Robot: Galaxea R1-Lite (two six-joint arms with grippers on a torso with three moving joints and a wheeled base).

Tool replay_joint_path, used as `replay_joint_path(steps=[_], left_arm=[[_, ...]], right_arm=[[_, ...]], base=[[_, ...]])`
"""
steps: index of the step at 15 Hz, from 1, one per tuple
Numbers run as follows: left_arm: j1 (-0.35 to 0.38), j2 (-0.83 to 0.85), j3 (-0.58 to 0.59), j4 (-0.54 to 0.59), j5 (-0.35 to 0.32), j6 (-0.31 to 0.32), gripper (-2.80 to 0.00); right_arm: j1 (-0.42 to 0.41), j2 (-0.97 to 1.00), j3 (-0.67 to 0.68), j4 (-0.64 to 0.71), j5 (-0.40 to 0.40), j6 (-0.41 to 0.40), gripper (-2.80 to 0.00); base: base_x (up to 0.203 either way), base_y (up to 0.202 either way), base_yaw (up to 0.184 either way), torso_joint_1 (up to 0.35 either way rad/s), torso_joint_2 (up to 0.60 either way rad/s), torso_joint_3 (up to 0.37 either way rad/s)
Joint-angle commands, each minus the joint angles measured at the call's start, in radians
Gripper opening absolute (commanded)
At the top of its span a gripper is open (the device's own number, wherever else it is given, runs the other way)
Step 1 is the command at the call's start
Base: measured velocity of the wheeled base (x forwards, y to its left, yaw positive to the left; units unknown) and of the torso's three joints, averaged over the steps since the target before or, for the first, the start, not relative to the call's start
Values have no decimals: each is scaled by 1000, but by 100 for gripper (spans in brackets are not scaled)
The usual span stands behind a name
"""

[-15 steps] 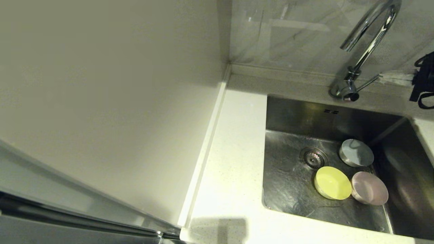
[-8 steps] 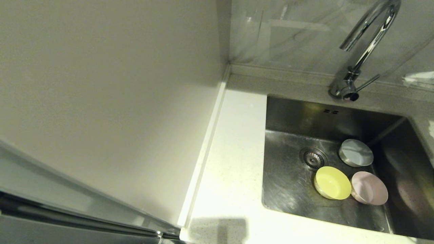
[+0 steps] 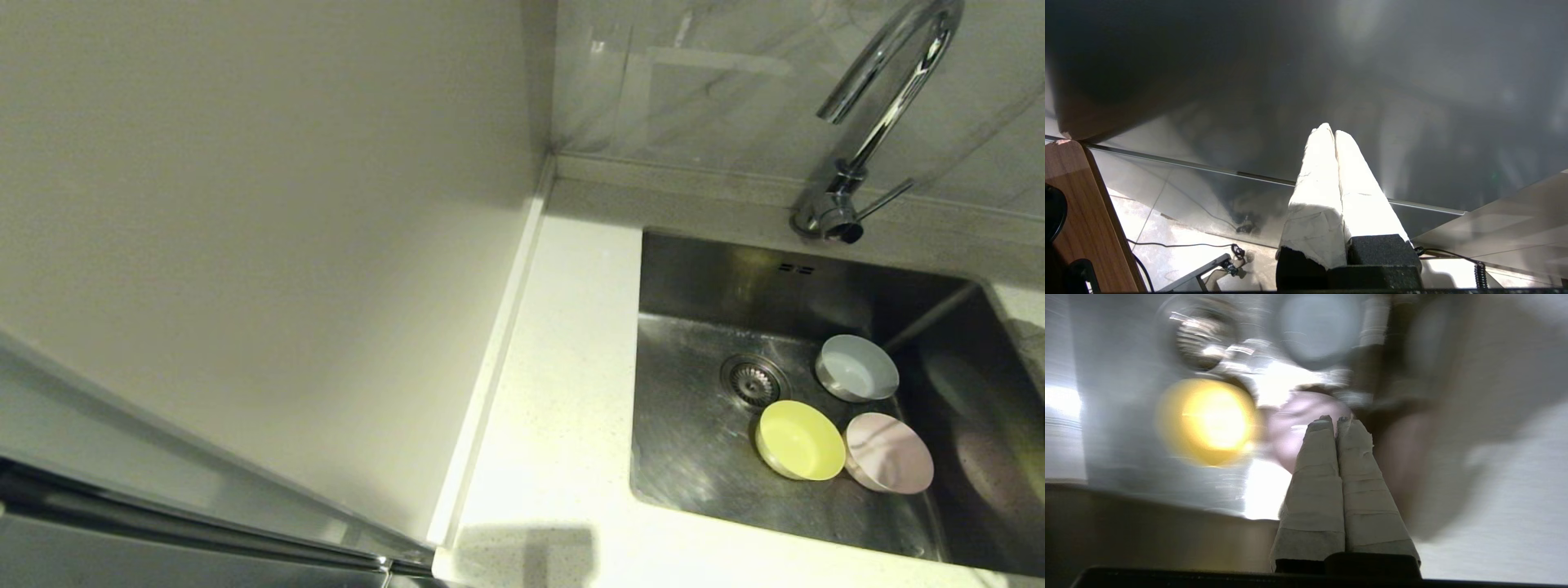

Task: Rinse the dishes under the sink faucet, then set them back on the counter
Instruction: Put a bowl back to the table from the sink

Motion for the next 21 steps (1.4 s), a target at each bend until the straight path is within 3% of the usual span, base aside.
replay_joint_path(steps=[1,3,5,7,10,12,13,18,21], left_arm=[[0,0,3,0,0,-1,-280],[0,0,3,0,0,-1,-280],[0,0,3,0,0,-1,-280],[0,0,3,0,0,-1,-280],[0,0,3,0,0,-1,-280],[0,0,3,0,0,-1,-280],[0,0,3,0,0,-1,-280],[0,0,3,0,0,-1,-280],[0,0,3,0,0,-1,-280]], right_arm=[[-3,-6,83,-238,5,-71,-280],[-3,-7,200,-460,119,-130,-280],[6,-8,295,-593,223,-171,-280],[20,-23,359,-609,274,-251,-280],[26,-27,453,-609,311,-453,-280],[26,-21,493,-611,301,-500,-280],[25,-20,498,-609,287,-546,0],[76,-30,467,-533,262,-573,0],[133,-76,457,-472,98,-580,0]], base=[[0,0,0,0,0,0],[0,0,0,0,0,0],[0,0,0,0,0,0],[0,0,0,0,0,0],[0,0,0,0,0,0],[0,0,0,0,0,0],[0,0,0,0,0,0],[0,0,0,0,0,0],[0,0,0,0,0,0]])
